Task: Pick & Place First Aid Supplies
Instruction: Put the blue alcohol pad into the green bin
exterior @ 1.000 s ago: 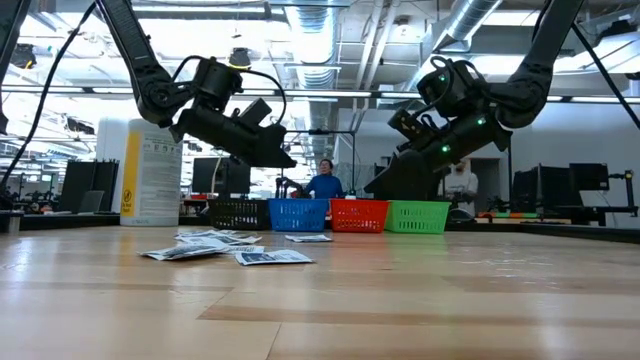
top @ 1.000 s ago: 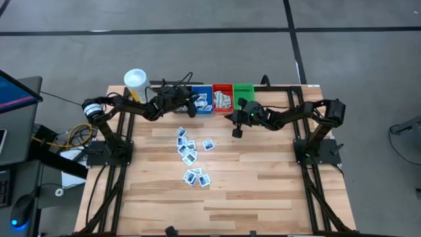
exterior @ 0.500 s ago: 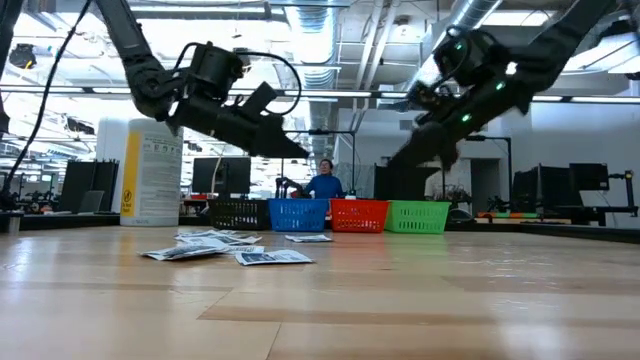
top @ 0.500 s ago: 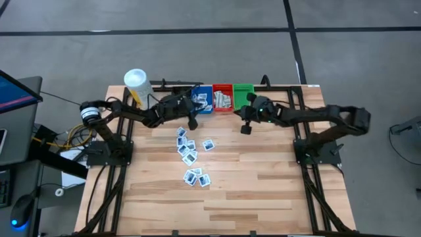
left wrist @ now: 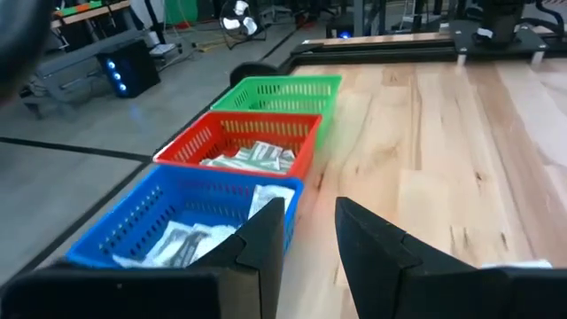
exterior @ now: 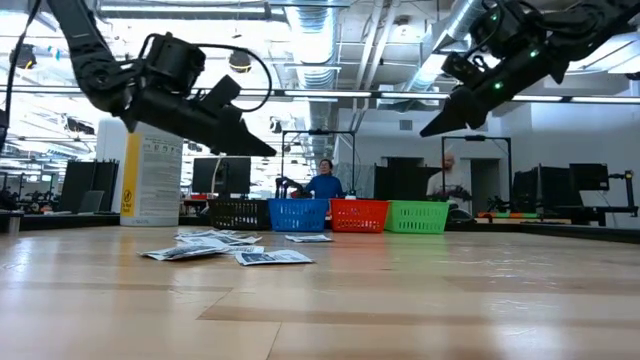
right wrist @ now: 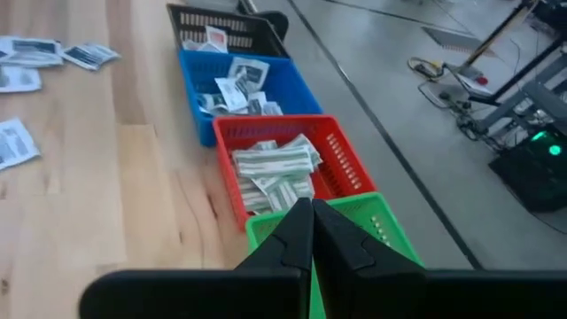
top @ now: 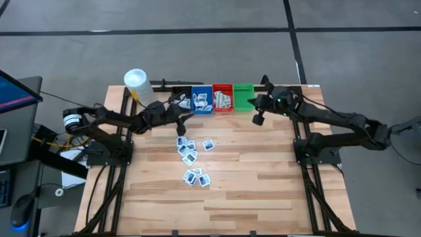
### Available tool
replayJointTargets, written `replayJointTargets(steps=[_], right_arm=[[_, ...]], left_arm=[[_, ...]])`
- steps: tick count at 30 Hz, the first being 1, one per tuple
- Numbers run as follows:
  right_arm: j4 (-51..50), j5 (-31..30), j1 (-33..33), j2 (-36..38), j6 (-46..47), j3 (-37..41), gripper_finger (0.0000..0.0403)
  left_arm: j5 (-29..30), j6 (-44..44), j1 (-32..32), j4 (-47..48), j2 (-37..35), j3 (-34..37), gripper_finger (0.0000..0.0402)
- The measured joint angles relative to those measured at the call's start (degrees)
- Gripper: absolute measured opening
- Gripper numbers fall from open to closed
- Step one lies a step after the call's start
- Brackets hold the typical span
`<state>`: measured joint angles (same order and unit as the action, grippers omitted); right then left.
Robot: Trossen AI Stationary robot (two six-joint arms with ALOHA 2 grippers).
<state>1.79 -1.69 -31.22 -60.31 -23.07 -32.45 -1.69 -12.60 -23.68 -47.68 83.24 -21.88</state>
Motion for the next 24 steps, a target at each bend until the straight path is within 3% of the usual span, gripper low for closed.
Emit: replayJointTargets(steps=[8,16,24], right_arm=[[5.0,0.2,-1.78,-7.02,-2.91,0.0,0.0],[21.65,0.22,-3.21,-14.51,-11.36,0.0,0.0],[35.67,0.41,-7.19,-21.9,-13.06,-0.02,0.0]], left_arm=[[0.35,-0.48,-1.25,-0.2,-1.63,2.19,0.0104],[0.37,0.88,-5.0,-0.28,-1.59,2.19,0.0104],[1.88,2.42,-10.33,-0.33,-1.58,2.19,0.0104]])
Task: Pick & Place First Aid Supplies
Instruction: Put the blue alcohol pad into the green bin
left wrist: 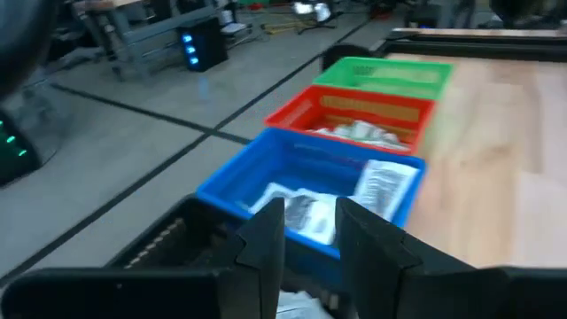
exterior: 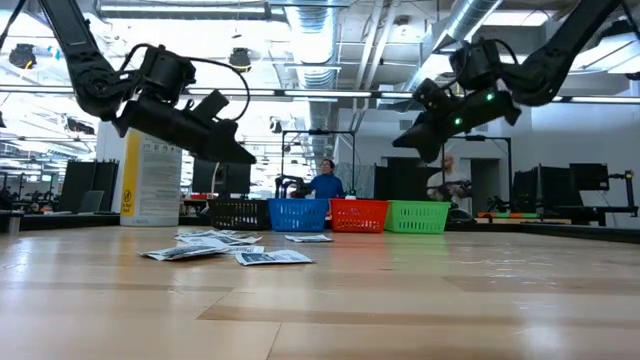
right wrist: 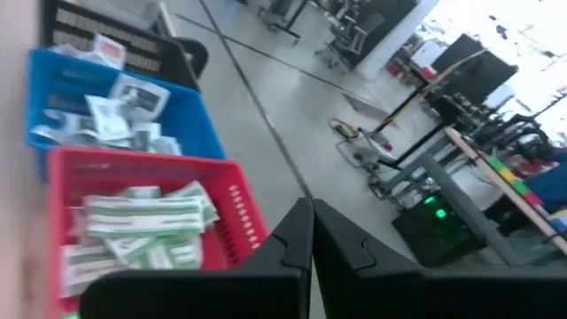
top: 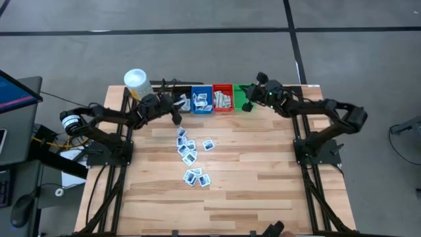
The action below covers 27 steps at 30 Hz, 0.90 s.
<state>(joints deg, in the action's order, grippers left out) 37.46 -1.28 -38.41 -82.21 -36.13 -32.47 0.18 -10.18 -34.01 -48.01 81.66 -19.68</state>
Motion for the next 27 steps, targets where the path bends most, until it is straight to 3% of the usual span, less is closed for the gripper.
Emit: replayJointTargets(steps=[9,12,20,27], right_arm=[[17.99,4.74,-4.9,-8.78,-1.16,0.0,0.0],[18.78,5.58,-5.62,-9.21,-0.45,-0.93,0.0],[-0.96,17.17,-6.8,-6.93,-2.32,-10.19,0.0],[-22.7,30.43,-9.0,-8.17,-8.96,-23.09,0.0]], left_arm=[[-0.09,-3.84,-3.25,-0.02,0.01,0.0,0.0104],[-2.97,-4.86,-4.79,-0.28,0.01,-0.02,0.0104],[-17.39,-3.03,-10.13,-0.91,-3.61,-0.02,0.0104],[-24.65,-3.4,-15.43,-1.29,-10.44,-0.07,0.0104]])
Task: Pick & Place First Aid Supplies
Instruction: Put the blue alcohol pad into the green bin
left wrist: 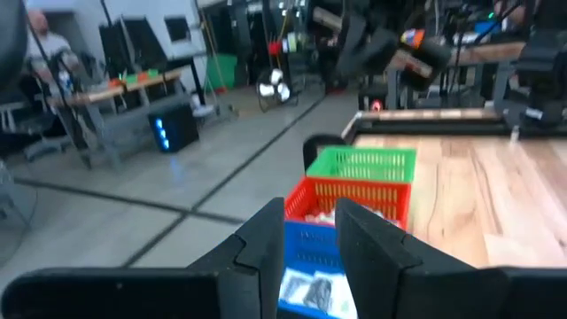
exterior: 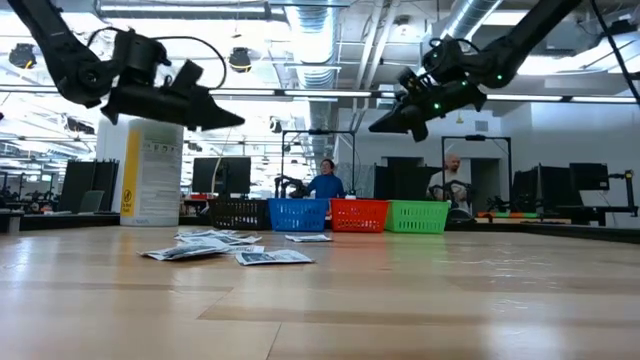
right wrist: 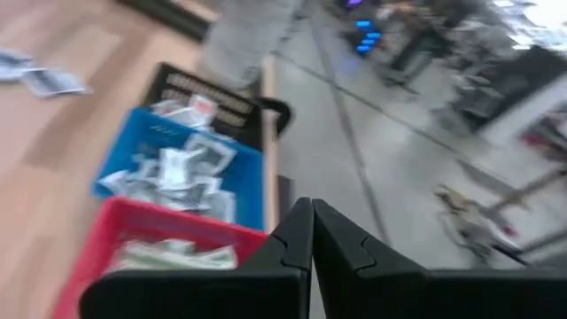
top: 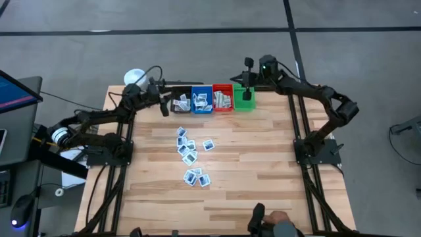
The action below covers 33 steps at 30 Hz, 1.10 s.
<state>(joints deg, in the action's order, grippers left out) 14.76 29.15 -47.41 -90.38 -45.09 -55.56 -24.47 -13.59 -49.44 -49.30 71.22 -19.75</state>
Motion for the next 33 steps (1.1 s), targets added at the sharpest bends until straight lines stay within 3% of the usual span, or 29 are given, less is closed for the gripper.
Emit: replayJointTargets(steps=[6,14,33], right_arm=[[-3.08,3.21,-2.56,-1.46,-4.2,-3.36,0.0],[-2.44,4.22,-4.36,-6.38,-5.66,-5.47,0.0],[-4.18,4.01,-4.14,-9.32,-3.05,-7.71,0.0]], left_arm=[[-6.04,-4.03,-3.5,-1.55,-1.88,-0.04,0.0104],[-6.25,-11.33,-4.37,-2.53,-1.88,-0.15,0.0104],[-6.25,-11.69,-5.02,-3.58,-1.85,-0.17,0.0104]])
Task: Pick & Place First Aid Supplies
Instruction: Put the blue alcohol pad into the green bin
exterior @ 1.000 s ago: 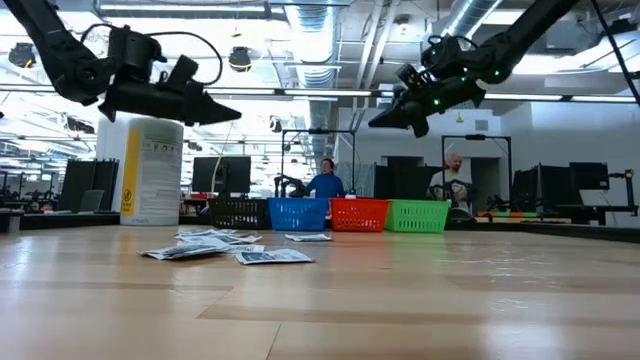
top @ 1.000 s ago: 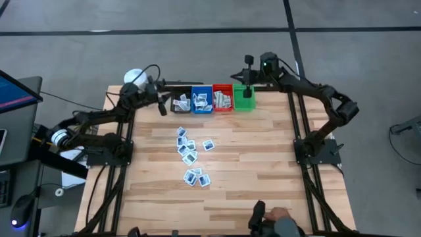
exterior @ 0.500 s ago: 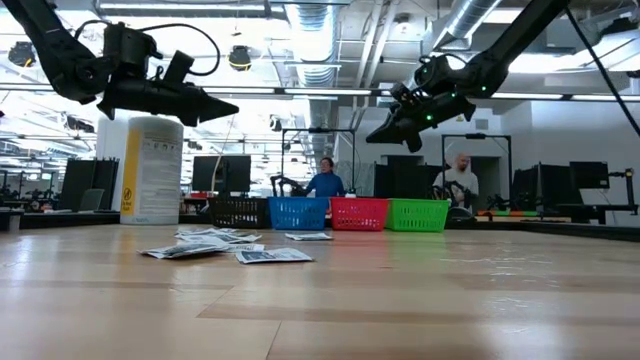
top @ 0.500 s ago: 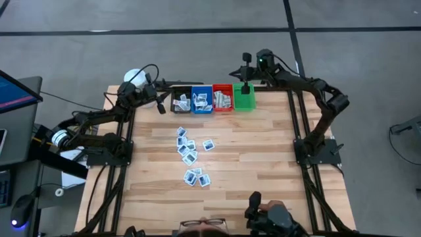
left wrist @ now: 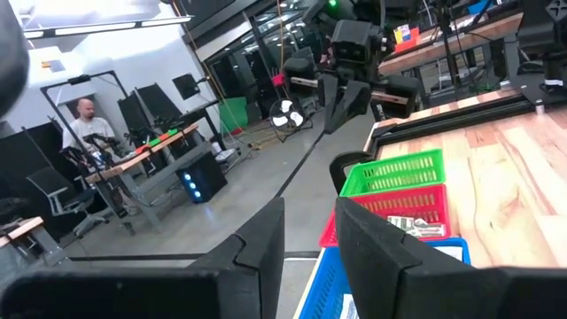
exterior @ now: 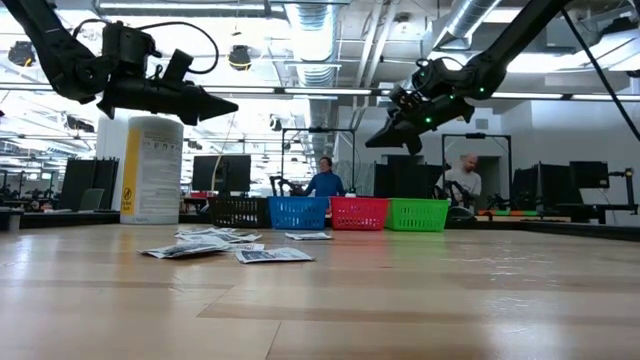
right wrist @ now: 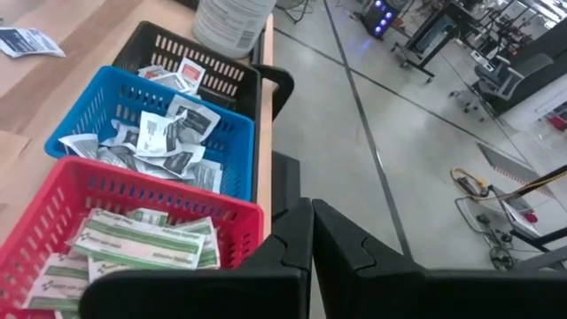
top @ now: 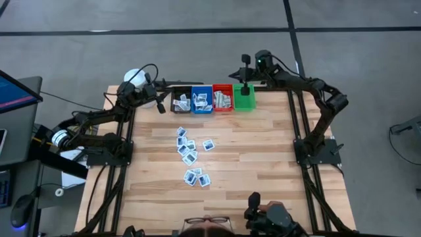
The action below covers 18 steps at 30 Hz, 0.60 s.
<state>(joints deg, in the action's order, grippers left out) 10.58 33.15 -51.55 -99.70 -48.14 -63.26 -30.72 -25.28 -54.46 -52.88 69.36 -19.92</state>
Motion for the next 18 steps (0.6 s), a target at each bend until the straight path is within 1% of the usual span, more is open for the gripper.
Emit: replayJointTargets(steps=[5,8,18], right_arm=[[0.08,0.21,0.13,0.0,-0.22,0.0,0.0],[0.06,1.41,0.11,0.0,-0.26,0.02,0.0],[0.13,1.55,-0.09,0.0,-1.92,0.04,0.0]], left_arm=[[-0.01,0.0,0.0,-0.02,0.0,0.0,0.0104],[-0.01,0.0,0.0,-0.02,0.0,0.0,0.0104],[-0.02,0.16,0.0,0.39,0.0,0.0,0.0104]])
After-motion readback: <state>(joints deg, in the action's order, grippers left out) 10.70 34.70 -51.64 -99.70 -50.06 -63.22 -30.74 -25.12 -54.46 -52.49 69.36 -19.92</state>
